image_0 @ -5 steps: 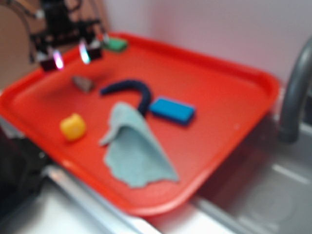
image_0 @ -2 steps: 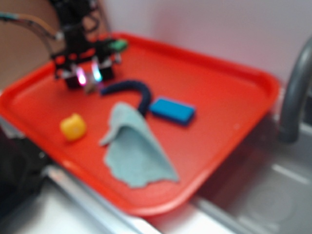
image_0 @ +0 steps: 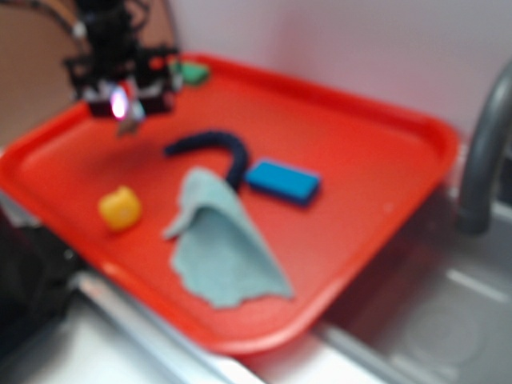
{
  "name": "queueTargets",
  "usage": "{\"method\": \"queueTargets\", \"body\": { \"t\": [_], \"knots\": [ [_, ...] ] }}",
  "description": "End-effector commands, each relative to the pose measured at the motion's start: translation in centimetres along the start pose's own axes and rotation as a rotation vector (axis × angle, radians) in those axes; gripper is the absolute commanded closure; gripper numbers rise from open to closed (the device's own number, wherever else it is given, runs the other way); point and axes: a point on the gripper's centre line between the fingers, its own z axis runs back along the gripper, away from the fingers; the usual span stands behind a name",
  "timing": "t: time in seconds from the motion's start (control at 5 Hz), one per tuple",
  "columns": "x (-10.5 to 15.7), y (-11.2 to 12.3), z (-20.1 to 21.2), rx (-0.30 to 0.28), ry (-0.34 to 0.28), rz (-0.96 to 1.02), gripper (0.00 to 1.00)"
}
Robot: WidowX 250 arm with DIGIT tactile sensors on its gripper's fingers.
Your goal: Grab the wood chip.
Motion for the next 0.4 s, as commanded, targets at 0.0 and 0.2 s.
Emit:
{"method": "queueTargets", "body": {
  "t": [0.0,0.2],
  "knots": [
    [-2.6,0.9,12.0,0.006,-0.04,-0.41,1.0],
    [-2.6,1.0,15.1,-0.057,-0.019,-0.464,1.0]
  ]
}}
